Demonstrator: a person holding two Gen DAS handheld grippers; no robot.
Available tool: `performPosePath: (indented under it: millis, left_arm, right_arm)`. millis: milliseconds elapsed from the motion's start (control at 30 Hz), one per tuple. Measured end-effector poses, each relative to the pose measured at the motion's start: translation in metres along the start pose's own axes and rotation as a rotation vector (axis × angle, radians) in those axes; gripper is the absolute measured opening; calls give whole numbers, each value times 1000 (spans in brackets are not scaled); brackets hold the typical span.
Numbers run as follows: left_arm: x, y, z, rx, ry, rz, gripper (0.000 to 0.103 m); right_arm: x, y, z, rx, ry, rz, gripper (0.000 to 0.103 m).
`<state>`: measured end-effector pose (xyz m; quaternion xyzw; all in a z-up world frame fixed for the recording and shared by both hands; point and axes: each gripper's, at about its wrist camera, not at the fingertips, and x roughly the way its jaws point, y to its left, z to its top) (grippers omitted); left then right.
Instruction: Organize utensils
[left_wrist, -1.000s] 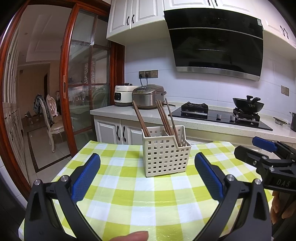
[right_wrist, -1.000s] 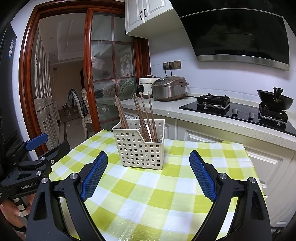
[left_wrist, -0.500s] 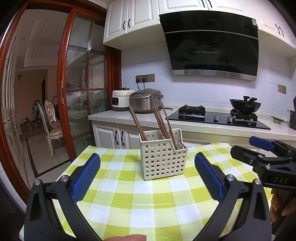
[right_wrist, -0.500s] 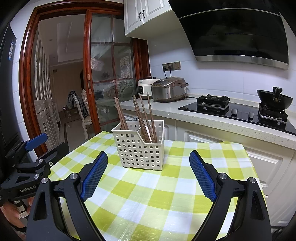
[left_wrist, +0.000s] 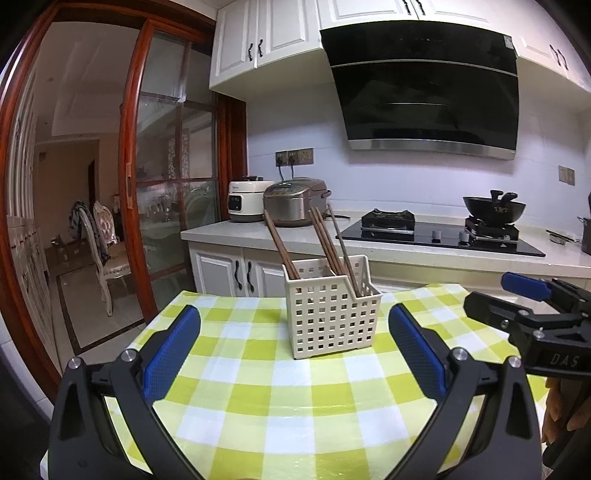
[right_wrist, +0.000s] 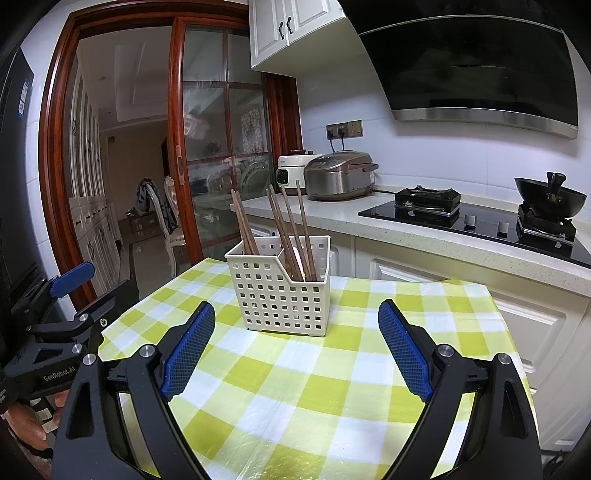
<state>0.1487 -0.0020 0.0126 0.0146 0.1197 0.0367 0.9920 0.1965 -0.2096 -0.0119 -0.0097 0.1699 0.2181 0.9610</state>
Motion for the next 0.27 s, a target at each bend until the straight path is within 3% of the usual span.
performPosePath:
  millis: [267]
  left_arm:
    - [3, 4, -1, -22, 31, -11, 99]
  right_arm:
    - [-1, 2, -1, 0, -1, -3, 85]
